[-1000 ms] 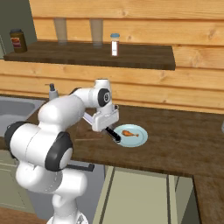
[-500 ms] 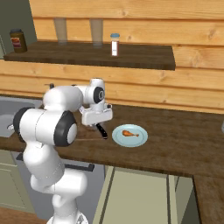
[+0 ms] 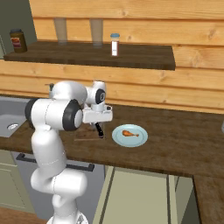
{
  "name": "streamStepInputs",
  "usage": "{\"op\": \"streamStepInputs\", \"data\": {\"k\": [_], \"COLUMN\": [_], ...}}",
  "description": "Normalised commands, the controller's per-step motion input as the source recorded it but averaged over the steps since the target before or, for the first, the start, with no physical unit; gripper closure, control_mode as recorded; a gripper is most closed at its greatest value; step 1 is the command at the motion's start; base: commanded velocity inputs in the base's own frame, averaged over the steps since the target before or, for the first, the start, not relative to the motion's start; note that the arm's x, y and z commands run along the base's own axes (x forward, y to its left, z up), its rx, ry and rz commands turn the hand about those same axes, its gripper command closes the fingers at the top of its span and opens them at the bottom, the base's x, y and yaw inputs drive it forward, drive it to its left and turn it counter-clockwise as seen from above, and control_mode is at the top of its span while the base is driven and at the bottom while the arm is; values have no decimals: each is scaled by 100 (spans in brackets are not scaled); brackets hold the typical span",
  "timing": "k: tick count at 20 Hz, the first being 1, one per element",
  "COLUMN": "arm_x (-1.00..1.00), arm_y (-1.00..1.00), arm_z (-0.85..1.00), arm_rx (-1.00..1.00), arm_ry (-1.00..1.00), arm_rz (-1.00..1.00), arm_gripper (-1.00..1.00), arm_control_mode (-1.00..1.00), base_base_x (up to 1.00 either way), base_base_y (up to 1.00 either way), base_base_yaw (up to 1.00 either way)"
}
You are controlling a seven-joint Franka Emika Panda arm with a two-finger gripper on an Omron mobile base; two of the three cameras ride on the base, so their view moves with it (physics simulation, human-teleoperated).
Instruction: Pick up the knife from the drawer and place it on the cutting board. Then place the meat from the plate to the cutting board.
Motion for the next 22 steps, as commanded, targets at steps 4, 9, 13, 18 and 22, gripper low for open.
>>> {"op": "streamStepInputs", "data": {"k": [4, 9, 13, 18, 22], "arm_x": [43, 49, 44, 35, 8], "arm_y": [16, 24, 23, 17, 8], "arm_z": [-43, -32, -33, -33, -29], "arm_rx": [0, 0, 0, 0, 0], "arm_ry": [0, -2, -4, 0, -2], "arm_rz": [-10, -3, 0, -3, -5], "arm_gripper": [100, 100, 100, 100, -100], "arm_control_mode": [-100, -100, -100, -100, -100], "base_base_x": [0, 0, 0, 0, 0], "base_base_y": [0, 0, 0, 0, 0], "base_base_yaw": [0, 0, 0, 0, 0]}}
